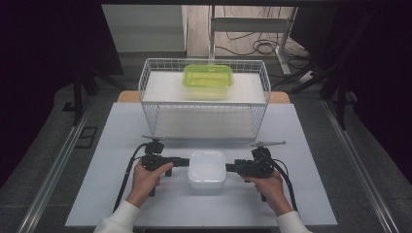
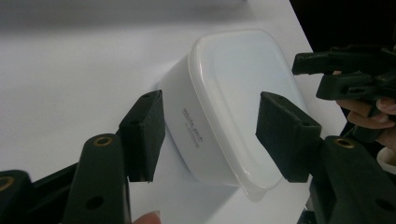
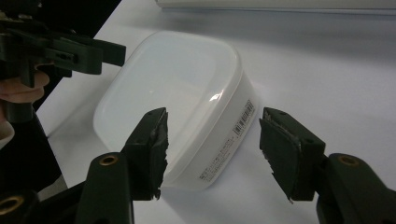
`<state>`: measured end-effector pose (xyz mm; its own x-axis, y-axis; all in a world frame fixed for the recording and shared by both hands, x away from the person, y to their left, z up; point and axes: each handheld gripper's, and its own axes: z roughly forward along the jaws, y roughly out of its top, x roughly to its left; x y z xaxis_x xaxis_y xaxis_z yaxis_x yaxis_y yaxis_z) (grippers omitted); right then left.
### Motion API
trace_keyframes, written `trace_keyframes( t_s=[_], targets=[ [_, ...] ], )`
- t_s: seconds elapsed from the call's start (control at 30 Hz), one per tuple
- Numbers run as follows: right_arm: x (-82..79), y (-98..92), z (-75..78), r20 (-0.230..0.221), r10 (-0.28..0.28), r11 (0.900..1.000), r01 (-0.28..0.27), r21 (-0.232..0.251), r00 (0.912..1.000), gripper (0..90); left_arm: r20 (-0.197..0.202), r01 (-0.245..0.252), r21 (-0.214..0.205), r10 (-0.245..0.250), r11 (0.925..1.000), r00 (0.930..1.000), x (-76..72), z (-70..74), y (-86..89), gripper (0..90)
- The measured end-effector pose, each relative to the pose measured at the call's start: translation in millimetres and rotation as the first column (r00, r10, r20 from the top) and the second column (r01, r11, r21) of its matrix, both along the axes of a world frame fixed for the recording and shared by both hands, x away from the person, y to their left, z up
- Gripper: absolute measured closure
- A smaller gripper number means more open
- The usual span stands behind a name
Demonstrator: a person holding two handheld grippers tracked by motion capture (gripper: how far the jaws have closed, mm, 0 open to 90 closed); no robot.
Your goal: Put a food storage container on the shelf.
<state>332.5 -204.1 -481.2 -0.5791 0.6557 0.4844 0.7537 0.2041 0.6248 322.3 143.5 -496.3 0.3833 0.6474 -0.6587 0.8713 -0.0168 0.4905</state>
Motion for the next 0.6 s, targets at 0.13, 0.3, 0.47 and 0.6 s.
trace_keyframes(
  t_s=[0.13,0.3,0.47,0.6],
  targets=[
    [1.6,2.5,-2.9,-0.020,0.005,0.9999,-0.005,0.009,0.9998,44.0,-0.030,0.016,-0.041,-0.017,0.9990,0.9994,1.6,-7.7,-1.4,48.6],
    [4.3,3.2,-5.3,-0.038,0.009,0.9996,-0.008,0.026,0.9992,46.5,-0.045,0.036,-0.050,-0.039,0.9981,0.9983,1.9,-12.2,-3.0,51.6],
    [6.1,4.8,-7.6,-0.063,0.012,0.9987,-0.009,0.051,0.9979,48.6,-0.055,0.049,-0.077,-0.053,0.9958,0.9971,2.0,-15.1,-3.7,55.5],
    [8.0,6.5,-10.3,-0.090,0.013,0.9975,-0.006,0.070,0.9959,50.8,-0.062,0.056,-0.098,-0.062,0.9936,0.9962,2.4,-16.1,-2.1,60.4]
  ],
)
